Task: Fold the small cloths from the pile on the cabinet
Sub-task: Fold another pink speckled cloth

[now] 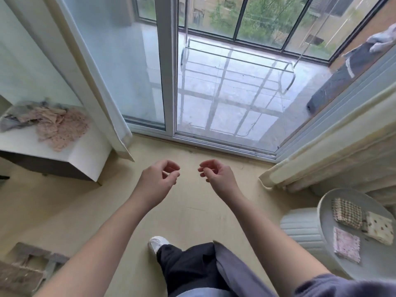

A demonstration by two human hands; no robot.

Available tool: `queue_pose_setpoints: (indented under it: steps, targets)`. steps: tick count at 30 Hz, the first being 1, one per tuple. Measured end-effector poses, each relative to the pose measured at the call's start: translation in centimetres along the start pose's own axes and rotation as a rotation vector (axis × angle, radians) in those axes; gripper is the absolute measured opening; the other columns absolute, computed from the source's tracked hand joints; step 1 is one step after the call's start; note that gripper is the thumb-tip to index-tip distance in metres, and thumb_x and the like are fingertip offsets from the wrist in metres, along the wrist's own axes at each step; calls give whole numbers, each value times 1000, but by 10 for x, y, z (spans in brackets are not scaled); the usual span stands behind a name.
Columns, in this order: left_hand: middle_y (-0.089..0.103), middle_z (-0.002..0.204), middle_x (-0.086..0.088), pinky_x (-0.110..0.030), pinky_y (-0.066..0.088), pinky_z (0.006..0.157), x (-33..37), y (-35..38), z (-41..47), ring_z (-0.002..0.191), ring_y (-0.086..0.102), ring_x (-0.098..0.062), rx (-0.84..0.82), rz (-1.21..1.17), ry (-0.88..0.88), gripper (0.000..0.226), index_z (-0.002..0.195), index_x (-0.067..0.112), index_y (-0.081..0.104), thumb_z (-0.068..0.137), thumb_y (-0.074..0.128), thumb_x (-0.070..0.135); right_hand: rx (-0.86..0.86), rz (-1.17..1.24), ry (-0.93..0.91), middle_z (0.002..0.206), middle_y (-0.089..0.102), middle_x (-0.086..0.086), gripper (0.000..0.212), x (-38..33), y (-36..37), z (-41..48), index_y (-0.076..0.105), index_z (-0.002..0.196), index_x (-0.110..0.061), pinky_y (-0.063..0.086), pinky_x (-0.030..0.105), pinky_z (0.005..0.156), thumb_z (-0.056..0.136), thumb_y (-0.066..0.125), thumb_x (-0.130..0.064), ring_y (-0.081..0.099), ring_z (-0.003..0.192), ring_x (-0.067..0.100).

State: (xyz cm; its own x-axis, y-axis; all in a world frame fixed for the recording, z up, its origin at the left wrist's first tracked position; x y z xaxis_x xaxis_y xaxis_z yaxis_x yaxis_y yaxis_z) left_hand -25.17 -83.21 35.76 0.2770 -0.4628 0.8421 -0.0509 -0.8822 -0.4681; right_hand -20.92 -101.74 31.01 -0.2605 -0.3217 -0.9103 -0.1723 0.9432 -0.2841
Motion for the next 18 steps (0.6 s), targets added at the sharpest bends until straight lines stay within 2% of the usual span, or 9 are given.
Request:
queue_pose_setpoints:
  steps: [6, 14, 18]
  targets:
    - [72, 84, 3, -31, 53, 76, -44, -133, 61, 78, 68, -11, 34, -16, -6, 14, 85, 32, 61, 91, 61, 19, -33, -27, -33, 83, 71, -3, 29, -79, 121, 61, 63, 85, -24, 48, 17, 67, 91, 50, 2, 64, 71, 5]
    - [71, 85, -1, -22, 51, 71, -149, -309, 128, 78, 67, -14, 6, -54, -13, 8, 94, 18, 65, 93, 59, 13, -27, -37, -45, 82, 71, 0, 28, -138, 316, 119, 63, 83, -22, 46, 13, 62, 90, 52, 4, 64, 66, 2]
    - [70, 87, -2, -23, 49, 69, -194, -397, 161, 77, 66, -14, -47, -19, -30, 11, 92, 19, 65, 94, 57, 11, 28, -1, 23, 82, 72, 0, 23, -160, 410, 135, 64, 87, -18, 46, 15, 63, 89, 52, 1, 65, 67, 5]
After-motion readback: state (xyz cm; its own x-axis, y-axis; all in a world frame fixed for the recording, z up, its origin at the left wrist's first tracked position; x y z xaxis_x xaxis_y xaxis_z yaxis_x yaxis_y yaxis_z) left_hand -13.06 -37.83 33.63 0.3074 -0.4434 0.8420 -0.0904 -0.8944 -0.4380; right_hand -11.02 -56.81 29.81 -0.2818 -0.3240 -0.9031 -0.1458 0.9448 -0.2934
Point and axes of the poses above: each hand's wrist, its own z-axis towards the middle knuckle, its own y-axis out of the palm, x = y × z, the point moved 7 cm from there along z, towards the middle knuckle
